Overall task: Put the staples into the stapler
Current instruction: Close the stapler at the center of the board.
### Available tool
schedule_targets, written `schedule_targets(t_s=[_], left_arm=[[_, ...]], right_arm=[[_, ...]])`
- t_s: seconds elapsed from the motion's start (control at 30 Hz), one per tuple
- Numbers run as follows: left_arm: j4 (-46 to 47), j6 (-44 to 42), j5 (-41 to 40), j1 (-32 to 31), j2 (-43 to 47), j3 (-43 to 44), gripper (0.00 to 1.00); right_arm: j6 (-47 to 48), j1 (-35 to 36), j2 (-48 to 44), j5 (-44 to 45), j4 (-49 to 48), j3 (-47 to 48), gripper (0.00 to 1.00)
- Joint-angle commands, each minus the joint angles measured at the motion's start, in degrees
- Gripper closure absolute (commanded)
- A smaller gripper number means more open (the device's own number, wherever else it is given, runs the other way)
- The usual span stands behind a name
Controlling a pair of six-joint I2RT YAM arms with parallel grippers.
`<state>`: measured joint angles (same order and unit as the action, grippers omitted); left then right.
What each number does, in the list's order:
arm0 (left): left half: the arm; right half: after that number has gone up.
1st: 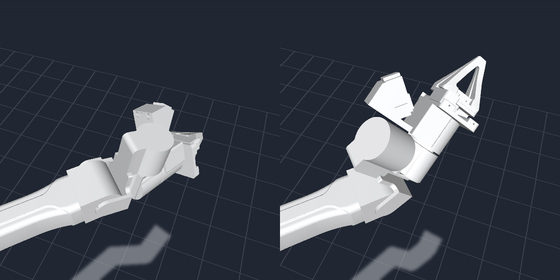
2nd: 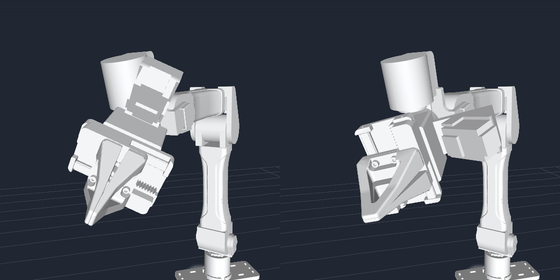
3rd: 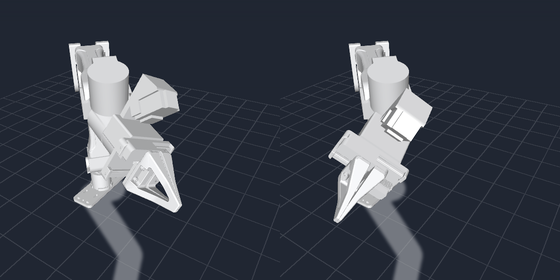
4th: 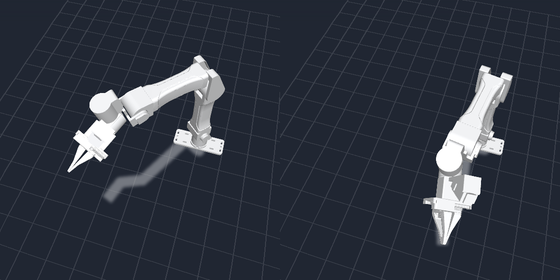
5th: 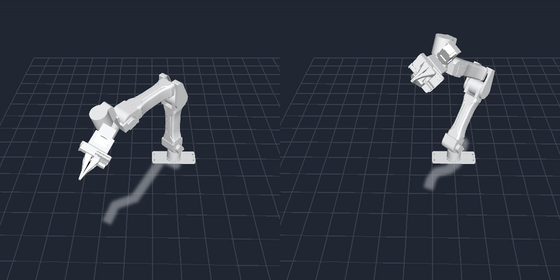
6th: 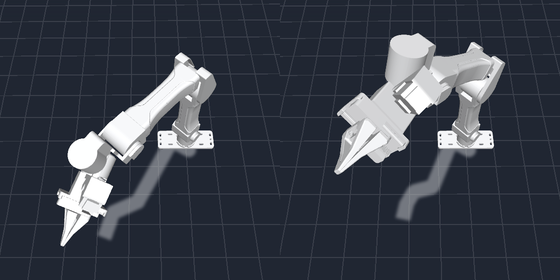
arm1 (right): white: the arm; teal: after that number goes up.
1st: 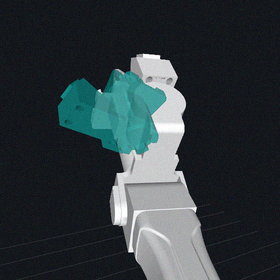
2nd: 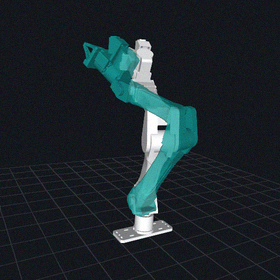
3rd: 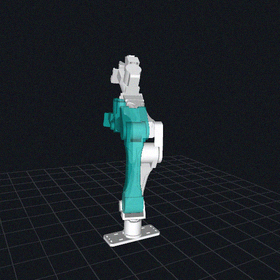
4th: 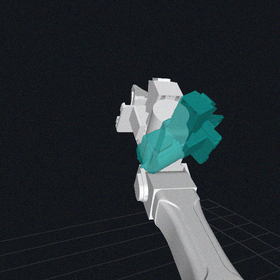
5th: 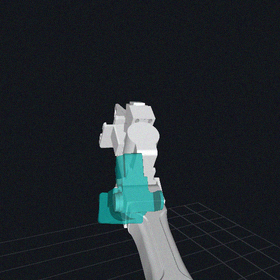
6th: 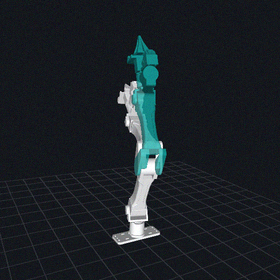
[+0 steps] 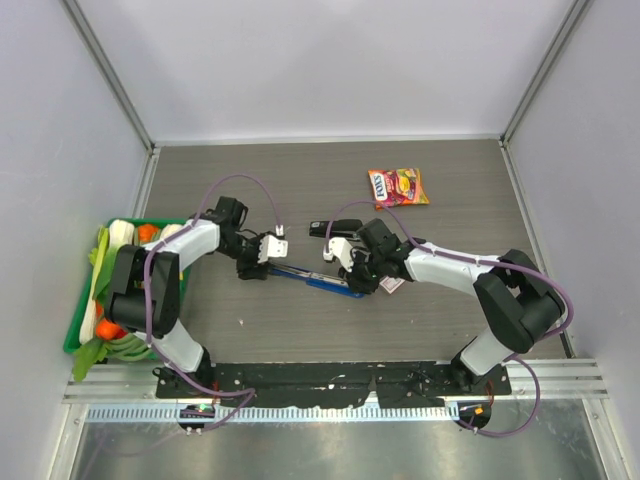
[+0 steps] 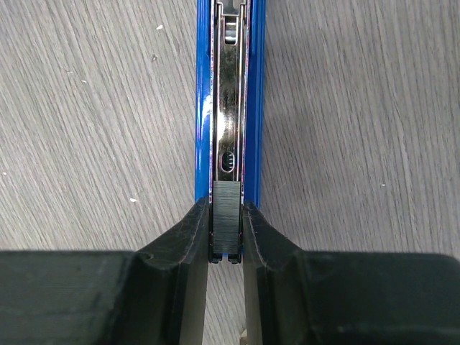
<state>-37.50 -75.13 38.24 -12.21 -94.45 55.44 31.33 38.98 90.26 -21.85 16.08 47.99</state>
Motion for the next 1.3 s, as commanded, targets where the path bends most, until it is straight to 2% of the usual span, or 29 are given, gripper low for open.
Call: schedule_targets(t_s=[0.0, 0.13, 0.27, 0.3, 0.4, 0.6, 0.67, 0.73, 0.9, 1.07, 1.2, 1.23, 1.27], left_arm=[[-1.5, -2.0, -0.8, -1.3, 0.3, -1.3, 0.44], [-1.6, -0.6, -4.7, -3.3, -1.0, -0.4, 0.48], [-0.2, 1.7, -7.5, -4.1, -1.7, -0.1, 0.62], [-0.3, 1.9, -7.9, -4.1, -1.6, 0.0, 0.72], [-1.8, 4.1, -8.2, -4.1, -0.4, 1.8, 0.91], [-4.7, 10.2, -2.0, -4.4, 7.4, 7.7, 0.87], [-5.0, 11.9, 0.6, -5.8, 10.6, 9.7, 0.86], [-4.2, 13.9, -0.6, -9.1, 12.1, 10.6, 0.85], [1.1, 21.7, -4.5, -18.8, 11.6, 10.8, 0.85], [2.6, 25.7, -4.6, -22.2, 6.5, 14.5, 0.85], [2.9, 29.1, -1.8, -22.5, 4.8, 17.7, 0.70], [3.6, 31.4, -1.4, -22.5, 5.0, 18.5, 0.64], [4.4, 32.1, -1.3, -22.5, 5.4, 18.7, 0.53]], right_arm=[[0.2, 0.3, -1.9, -1.7, -2.0, 0.0, 0.95], [0.0, 0.0, -2.4, -1.6, -2.3, 0.0, 0.95], [-0.2, -0.4, -2.4, -1.7, -2.4, -0.1, 0.95], [-0.1, -0.4, -2.4, -1.6, -2.2, 0.0, 0.95], [-1.2, -0.4, -1.4, -0.4, -2.0, 0.6, 0.98], [-1.5, 0.5, 4.0, 3.8, 1.2, 3.8, 0.99], [-2.0, 0.7, 4.6, 3.9, 1.2, 4.3, 0.99], [-2.5, 0.8, 4.6, 4.4, 1.2, 4.6, 0.99], [-3.1, 0.8, 5.2, 4.9, 1.0, 4.6, 0.99], [-3.5, 0.8, 6.1, 4.9, 0.8, 4.7, 0.99], [-3.5, 0.8, 6.2, 5.3, 0.5, 4.7, 0.99], [-3.5, 0.8, 6.2, 5.4, 0.6, 4.6, 0.99], [-3.5, 0.8, 6.2, 5.3, 0.6, 4.6, 0.99]])
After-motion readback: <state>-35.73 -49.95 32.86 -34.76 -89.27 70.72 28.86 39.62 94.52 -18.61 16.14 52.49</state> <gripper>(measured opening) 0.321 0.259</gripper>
